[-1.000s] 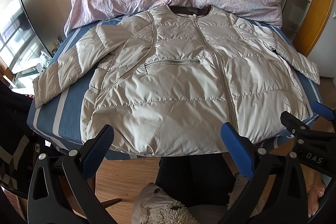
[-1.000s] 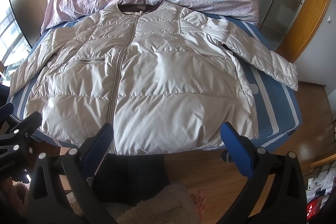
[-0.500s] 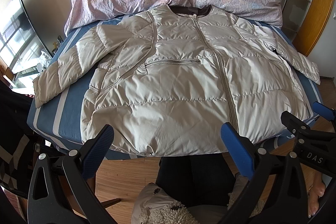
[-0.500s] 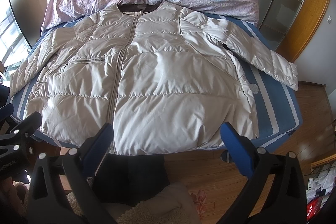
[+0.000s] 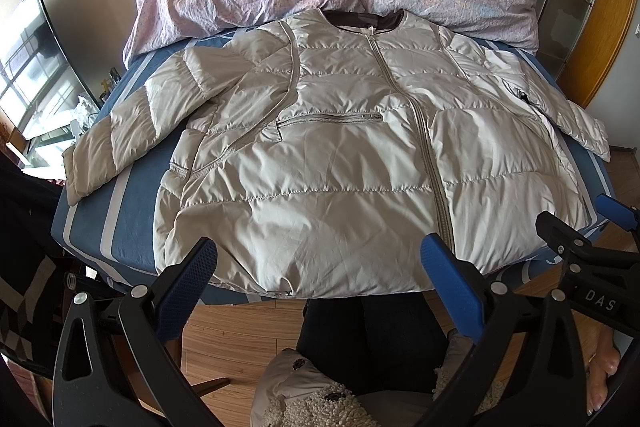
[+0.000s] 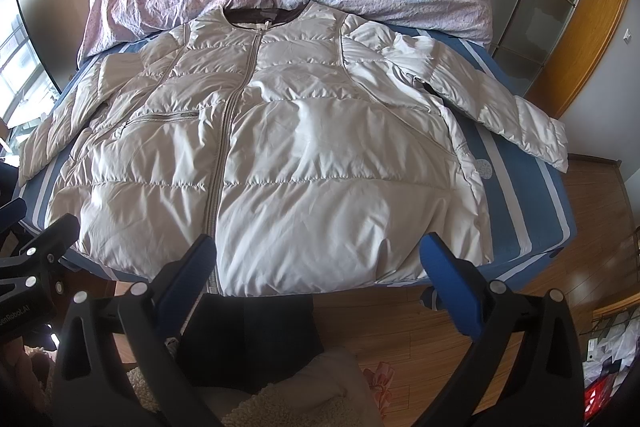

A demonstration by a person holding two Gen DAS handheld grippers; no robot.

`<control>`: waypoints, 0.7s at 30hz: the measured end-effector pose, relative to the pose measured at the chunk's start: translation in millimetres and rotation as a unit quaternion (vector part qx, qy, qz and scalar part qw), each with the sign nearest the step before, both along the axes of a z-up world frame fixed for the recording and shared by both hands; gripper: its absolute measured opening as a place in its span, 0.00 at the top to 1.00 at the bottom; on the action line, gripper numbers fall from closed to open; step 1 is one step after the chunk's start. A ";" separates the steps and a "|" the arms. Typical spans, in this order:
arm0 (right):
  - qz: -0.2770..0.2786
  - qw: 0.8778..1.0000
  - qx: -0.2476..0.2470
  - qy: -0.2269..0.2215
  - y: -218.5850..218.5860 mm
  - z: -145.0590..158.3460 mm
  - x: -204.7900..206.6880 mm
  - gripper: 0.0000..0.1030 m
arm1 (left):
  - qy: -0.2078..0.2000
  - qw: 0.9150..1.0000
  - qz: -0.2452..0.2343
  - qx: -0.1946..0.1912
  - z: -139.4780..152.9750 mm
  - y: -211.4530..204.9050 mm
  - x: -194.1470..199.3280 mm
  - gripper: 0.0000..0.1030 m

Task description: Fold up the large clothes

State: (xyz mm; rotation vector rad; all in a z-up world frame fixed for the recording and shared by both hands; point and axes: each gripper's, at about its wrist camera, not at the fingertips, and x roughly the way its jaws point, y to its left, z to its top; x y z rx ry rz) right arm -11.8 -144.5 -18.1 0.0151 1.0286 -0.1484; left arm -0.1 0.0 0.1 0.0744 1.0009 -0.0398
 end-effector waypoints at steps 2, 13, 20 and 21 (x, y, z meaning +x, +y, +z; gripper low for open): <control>0.000 1.000 0.000 0.000 -0.1 -0.1 0.0 0.02 | 0.000 1.000 0.000 0.000 0.0 0.0 0.0 0.01; 0.000 1.000 0.000 0.000 -1.3 -0.3 0.1 0.02 | 0.000 1.000 0.000 0.000 0.0 0.0 0.0 0.01; -0.001 1.000 0.002 0.000 -2.9 -1.3 0.6 0.02 | 0.000 1.000 0.000 0.000 0.0 0.1 0.0 0.01; -0.002 1.000 0.006 0.000 -3.2 -1.6 0.7 0.02 | 0.000 1.000 0.000 0.000 0.0 0.0 0.0 0.01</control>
